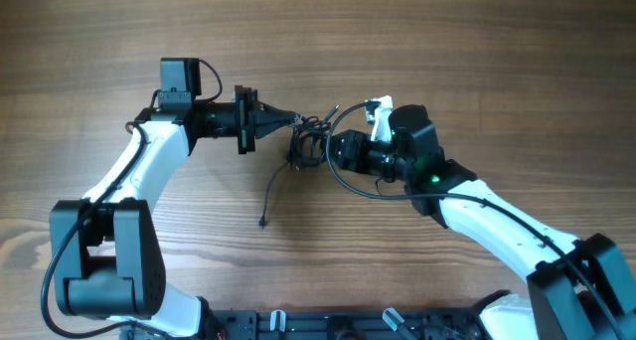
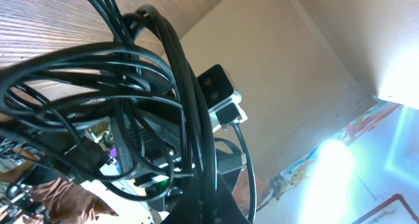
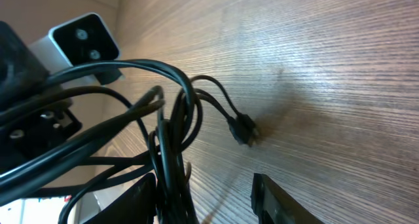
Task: Untangle cables
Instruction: 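Pull the grippers apart to stretch the cables left and right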
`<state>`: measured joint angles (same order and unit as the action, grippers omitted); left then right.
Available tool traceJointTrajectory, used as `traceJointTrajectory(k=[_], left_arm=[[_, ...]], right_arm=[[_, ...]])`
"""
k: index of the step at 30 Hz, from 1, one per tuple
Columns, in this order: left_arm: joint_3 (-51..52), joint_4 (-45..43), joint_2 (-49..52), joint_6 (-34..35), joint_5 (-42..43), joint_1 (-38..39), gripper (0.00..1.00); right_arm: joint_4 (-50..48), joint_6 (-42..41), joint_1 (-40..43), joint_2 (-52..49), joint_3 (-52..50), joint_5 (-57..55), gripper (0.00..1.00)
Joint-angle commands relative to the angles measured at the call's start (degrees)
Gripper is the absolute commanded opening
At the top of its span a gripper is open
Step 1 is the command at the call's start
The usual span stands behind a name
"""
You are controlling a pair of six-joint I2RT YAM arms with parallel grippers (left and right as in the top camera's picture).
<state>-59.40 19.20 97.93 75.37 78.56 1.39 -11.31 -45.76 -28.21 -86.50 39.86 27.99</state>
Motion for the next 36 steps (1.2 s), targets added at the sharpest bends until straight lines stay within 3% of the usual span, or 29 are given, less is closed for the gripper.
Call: traceJointTrajectory(k=[1, 3, 7, 10, 11, 13, 17, 22, 25, 28, 36], left_arm=[[0.15, -0.17, 0.33, 0.28, 2.38, -0.11, 0.04], [0.15, -0.24, 0.33, -0.37, 2.38, -0.13, 0.04], [0.15, -2.49, 0.33, -2.86, 2.40, -0.20, 0.04], [0.15, -5.79, 0.33, -3.82, 2.36, -0.17, 0.04], [0.15, -5.75, 0.33, -3.78, 2.36, -0.17, 0.04], [0.15, -5.73, 0.33, -3.78, 2.36, -0.20, 0.04], [0.15, -5.62, 0.33, -3.78, 1.73, -0.17, 0.04], [0.15, -3.96, 0.33, -3.76, 1.75, -0.17, 0.04], [0.15, -3.96, 0.33, -3.78, 1.73, -0.17, 0.04], [0.15, -3.93, 0.33, -3.78, 0.24, -0.15, 0.04], [0.15, 0.15, 0.33, -2.82, 3.50, 3.48, 0.04]], right_arm=[[0.72, 0.76, -0.28, -3.82, 0.24, -5.29, 0.26], [2.99, 0.61, -0.28, -5.57, 0.24, -9.68, 0.05], [8.28, -3.04, -0.22, -5.97, 0.24, -17.99, 0.04], [7.82, -2.36, -0.22, -5.97, 0.24, -14.56, 0.06], [5.64, 2.64, -0.22, -5.97, 0.24, -9.53, 0.15], [-1.03, 11.78, -0.22, -5.95, 0.24, 3.37, 0.44], [-4.96, 12.35, -0.22, -5.95, 0.24, 9.46, 0.62], [-4.98, 12.44, -0.24, -5.95, 0.24, 12.26, 0.72], [-4.52, 11.39, -0.22, -5.97, 0.24, 13.86, 0.72], [-2.19, 1.99, -0.24, -5.97, 0.24, 14.01, 0.69], [-1.90, 2.05, -0.24, -6.40, 0.20, 2.62, 0.54]])
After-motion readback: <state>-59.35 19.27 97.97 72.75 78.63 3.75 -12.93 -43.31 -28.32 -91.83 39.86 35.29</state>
